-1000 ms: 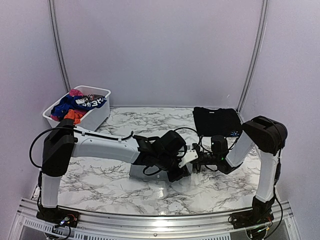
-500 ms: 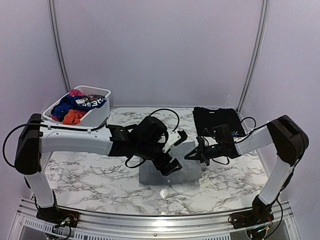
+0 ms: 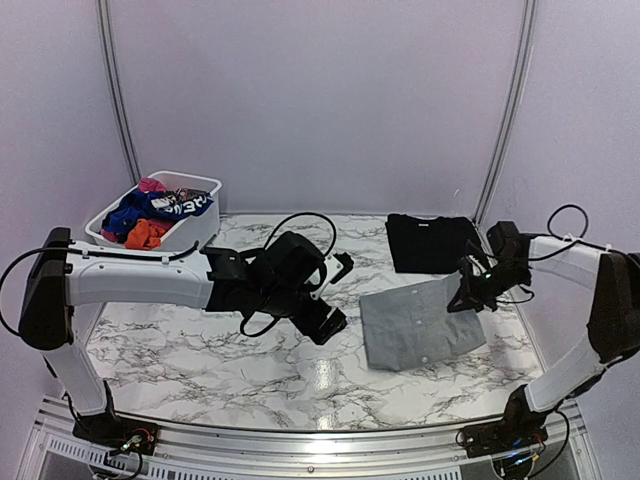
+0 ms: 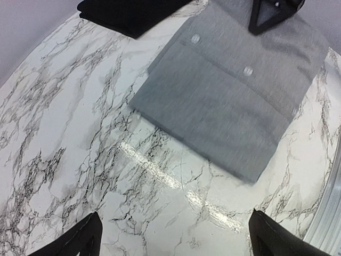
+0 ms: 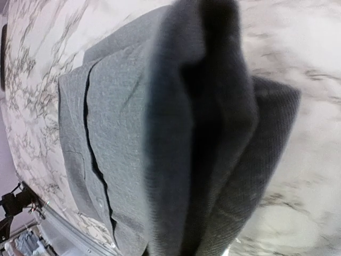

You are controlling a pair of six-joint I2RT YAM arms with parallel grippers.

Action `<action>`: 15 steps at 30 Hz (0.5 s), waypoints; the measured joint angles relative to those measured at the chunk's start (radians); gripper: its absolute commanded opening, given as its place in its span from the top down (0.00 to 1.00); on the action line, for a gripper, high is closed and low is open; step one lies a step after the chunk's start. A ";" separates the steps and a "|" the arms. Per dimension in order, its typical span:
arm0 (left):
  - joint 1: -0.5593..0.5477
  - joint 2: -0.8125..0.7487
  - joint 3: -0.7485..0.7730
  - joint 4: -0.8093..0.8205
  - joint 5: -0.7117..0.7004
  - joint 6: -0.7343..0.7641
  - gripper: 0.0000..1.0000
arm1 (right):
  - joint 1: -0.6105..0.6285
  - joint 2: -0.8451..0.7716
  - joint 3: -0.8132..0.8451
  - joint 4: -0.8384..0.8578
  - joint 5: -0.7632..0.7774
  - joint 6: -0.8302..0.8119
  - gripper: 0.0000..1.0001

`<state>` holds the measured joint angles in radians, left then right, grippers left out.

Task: Fold and stack the mixed laundry pile
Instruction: Pass from the left arm to the right, then turn over the square-folded shirt at the center of the board.

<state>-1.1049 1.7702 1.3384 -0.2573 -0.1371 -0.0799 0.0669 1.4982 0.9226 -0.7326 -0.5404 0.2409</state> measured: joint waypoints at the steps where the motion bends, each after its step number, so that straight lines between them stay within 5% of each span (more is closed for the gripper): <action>1: 0.003 -0.002 -0.003 -0.006 0.001 -0.004 0.01 | -0.035 -0.027 0.019 -0.044 0.037 -0.018 1.00; 8: 0.041 -0.091 -0.108 -0.048 0.006 -0.015 0.01 | -0.195 -0.175 0.190 -0.251 0.340 -0.079 1.00; 15: 0.109 -0.230 -0.234 -0.071 0.005 -0.025 0.01 | -0.224 -0.037 0.446 -0.409 0.619 -0.094 1.00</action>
<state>-0.9962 1.5406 1.1046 -0.3283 -0.1322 -0.1051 -0.1570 1.4612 1.3685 -1.1416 0.0784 0.1471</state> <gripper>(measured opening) 0.989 0.004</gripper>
